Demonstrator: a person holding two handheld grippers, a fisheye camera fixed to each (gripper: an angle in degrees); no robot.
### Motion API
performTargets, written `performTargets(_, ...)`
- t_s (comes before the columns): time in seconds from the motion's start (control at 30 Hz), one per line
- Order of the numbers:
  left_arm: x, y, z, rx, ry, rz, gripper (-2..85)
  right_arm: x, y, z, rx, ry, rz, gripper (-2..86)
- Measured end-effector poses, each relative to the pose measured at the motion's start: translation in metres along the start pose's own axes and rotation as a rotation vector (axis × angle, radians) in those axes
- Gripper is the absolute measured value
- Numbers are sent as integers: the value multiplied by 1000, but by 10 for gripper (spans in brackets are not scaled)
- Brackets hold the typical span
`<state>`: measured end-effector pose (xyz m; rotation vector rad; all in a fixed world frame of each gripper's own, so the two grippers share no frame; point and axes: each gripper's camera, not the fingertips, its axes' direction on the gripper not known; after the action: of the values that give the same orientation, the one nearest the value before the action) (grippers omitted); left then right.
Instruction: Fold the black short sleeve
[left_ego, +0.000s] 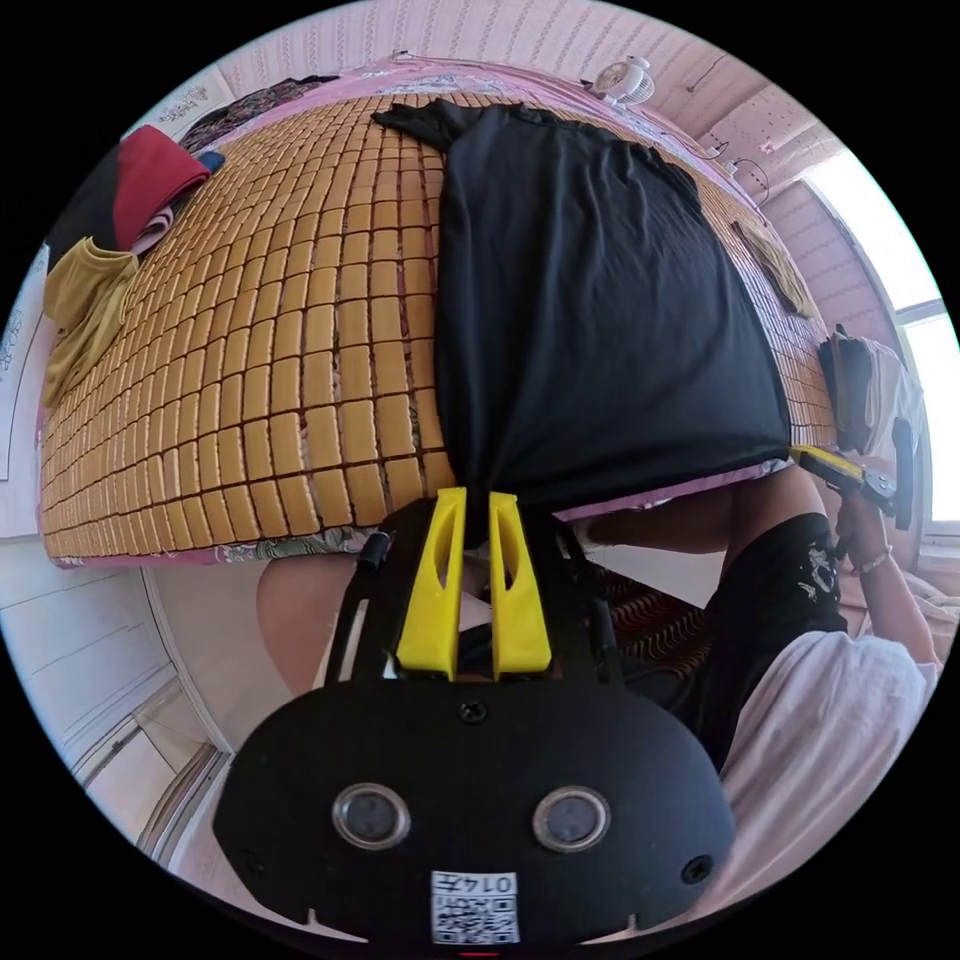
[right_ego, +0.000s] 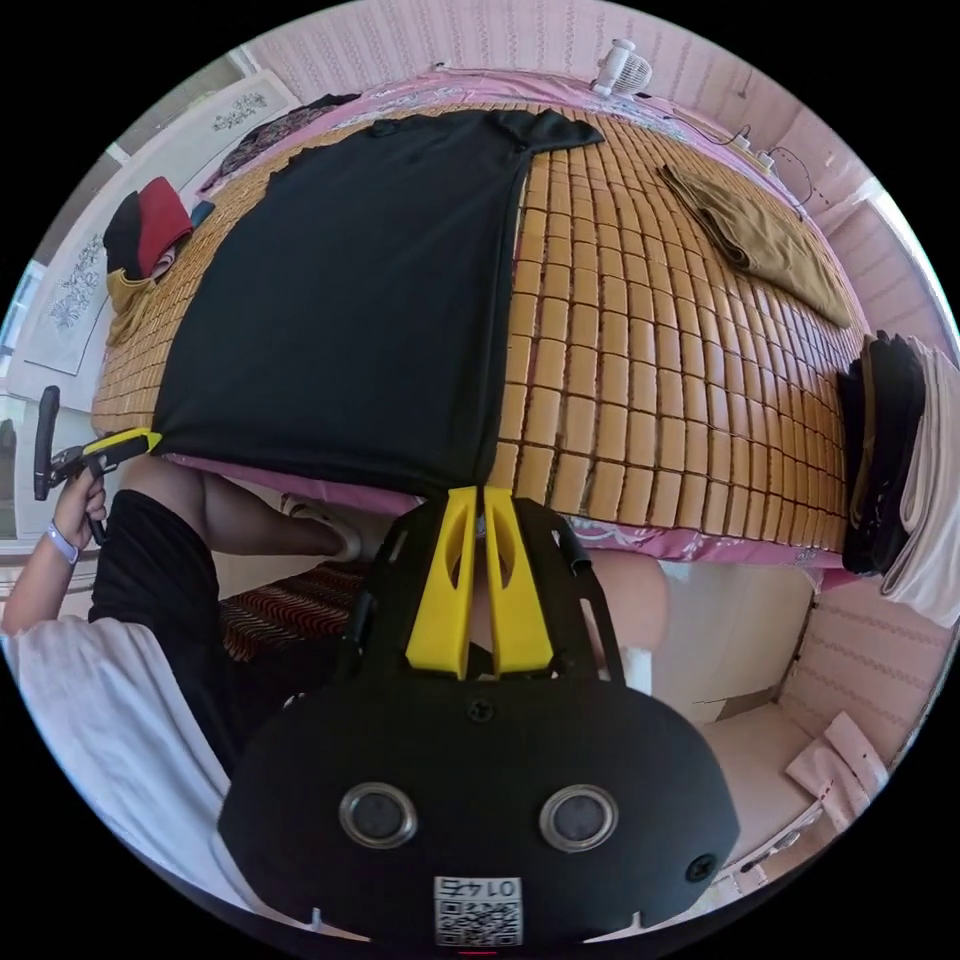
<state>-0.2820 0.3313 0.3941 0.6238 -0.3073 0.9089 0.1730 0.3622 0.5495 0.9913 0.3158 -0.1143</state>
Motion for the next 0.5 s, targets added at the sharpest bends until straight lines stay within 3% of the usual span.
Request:
performTargets(0.23,0,39,-39,72,97,98,-9,82,49,-41,153,-281,173,-6)
performTargets(0.33,-5,62,-77,181,178,123,-10,116,70,-77,267,-458,183,-4)
performTargets(0.5,-23,108,-206,625,520,195,-10,173,101,-181,579,-747,73,-2)
